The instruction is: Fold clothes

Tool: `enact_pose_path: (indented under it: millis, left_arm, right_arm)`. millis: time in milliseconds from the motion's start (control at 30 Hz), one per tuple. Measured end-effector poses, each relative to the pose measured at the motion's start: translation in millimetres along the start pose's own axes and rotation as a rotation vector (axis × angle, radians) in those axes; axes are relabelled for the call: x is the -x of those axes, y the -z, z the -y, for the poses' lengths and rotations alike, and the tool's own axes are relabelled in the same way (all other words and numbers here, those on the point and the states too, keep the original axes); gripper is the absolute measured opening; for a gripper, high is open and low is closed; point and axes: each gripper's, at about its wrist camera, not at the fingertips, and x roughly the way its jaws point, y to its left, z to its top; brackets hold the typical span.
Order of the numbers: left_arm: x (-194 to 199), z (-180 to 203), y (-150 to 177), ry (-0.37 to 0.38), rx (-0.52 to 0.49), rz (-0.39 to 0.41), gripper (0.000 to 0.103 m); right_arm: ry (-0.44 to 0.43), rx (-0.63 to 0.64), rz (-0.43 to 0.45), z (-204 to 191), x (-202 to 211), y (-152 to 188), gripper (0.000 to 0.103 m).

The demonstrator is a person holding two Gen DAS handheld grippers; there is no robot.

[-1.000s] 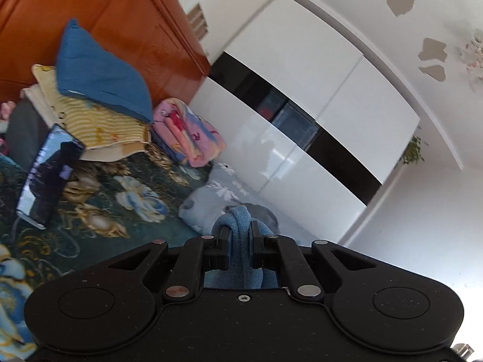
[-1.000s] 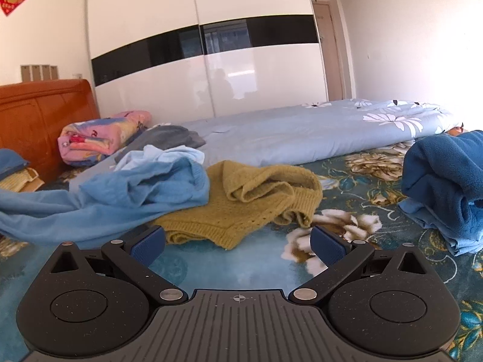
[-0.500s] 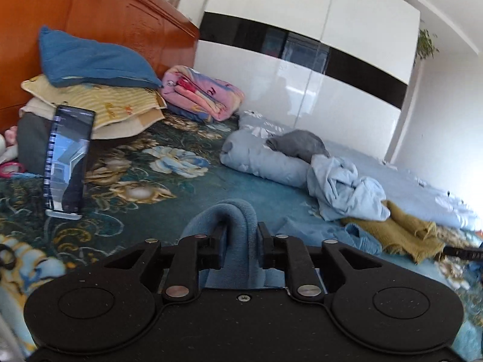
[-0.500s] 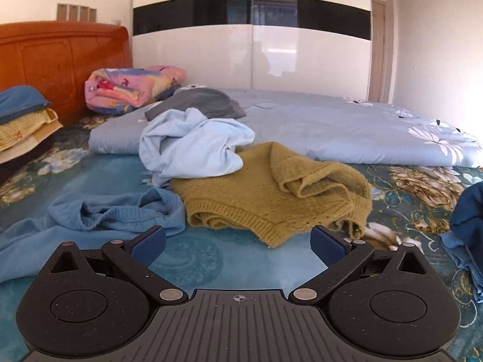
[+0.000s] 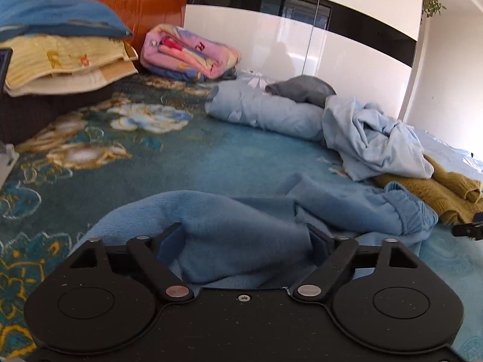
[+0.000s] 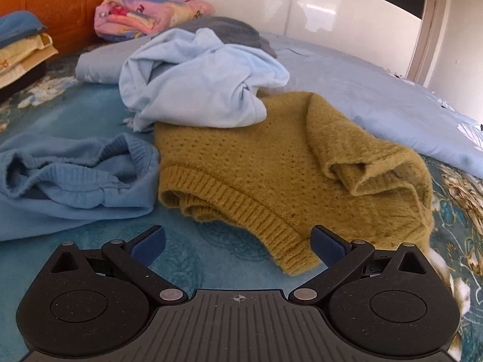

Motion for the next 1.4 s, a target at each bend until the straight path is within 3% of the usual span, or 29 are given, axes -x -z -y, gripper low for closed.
enact_pose_path:
  millis: [67,133,333,400,467,567,767,900,1000,1100,1200,1300,1400]
  left_arm:
    - [-0.6,-0.7,1.0,0.035,0.001,-0.001,0.098]
    - [-1.9,-0.2,2.0,0.053,-0.004,-0.008,0.101]
    - [-7.1,8.4,4.9,0.018,-0.046,-0.033,0.102]
    - [-8.0,5.2,5.7,0.031,-0.028,-0.035,0.102]
    - [-7.6,0.7,6.3,0.051,-0.002,-0.03,0.102]
    - [-6.2,-5.8,6.7,0.08,0.034,-0.018,0.102]
    - [-4.4,-11.2,6.6,0.105,0.063,-0.004,0.102]
    - [-3.8,-17.1,7.1,0.13,0.093,0.004,0.102]
    - [-3.7,-23.6,7.6,0.156,0.125,0.011,0.102]
    - [-3.1,-24.9,7.8,0.165,0.138,0.016,0.102]
    - [-2.7,-25.2,7.9,0.17,0.145,0.019,0.102]
    - [-2.7,-27.8,8.2,0.18,0.158,0.022,0.102]
    - [-2.8,-28.2,8.3,0.183,0.164,0.023,0.102]
  right_arm:
    - [0.021,0.038,0.004,-4.3,-14.8,-1.9,0.103]
    - [0.052,0.061,0.018,-6.4,-26.4,-5.8,0.103]
    - [0.096,0.109,0.053,-5.0,-53.0,-26.1,0.102]
    - [0.104,0.127,0.053,-4.6,-58.8,-34.0,0.092]
    - [0.095,0.108,0.044,-1.1,-63.2,-43.6,0.047]
    - [0.079,0.06,0.037,5.7,-66.1,-61.0,0.028]
    - [0.149,-0.045,0.178,35.0,-46.7,-128.7,0.022]
    - [0.235,-0.072,0.311,51.8,-32.9,-207.2,0.022]
    - [0.284,-0.106,0.446,58.0,-24.5,-263.5,0.021]
    - [0.319,-0.117,0.598,60.6,-21.9,-297.9,0.021]
    - [0.318,-0.117,0.497,58.2,-51.6,-308.3,0.022]
    - [0.266,-0.137,0.328,56.2,-94.5,-289.5,0.023]
    - [0.26,-0.174,0.231,55.0,-120.7,-255.5,0.025]
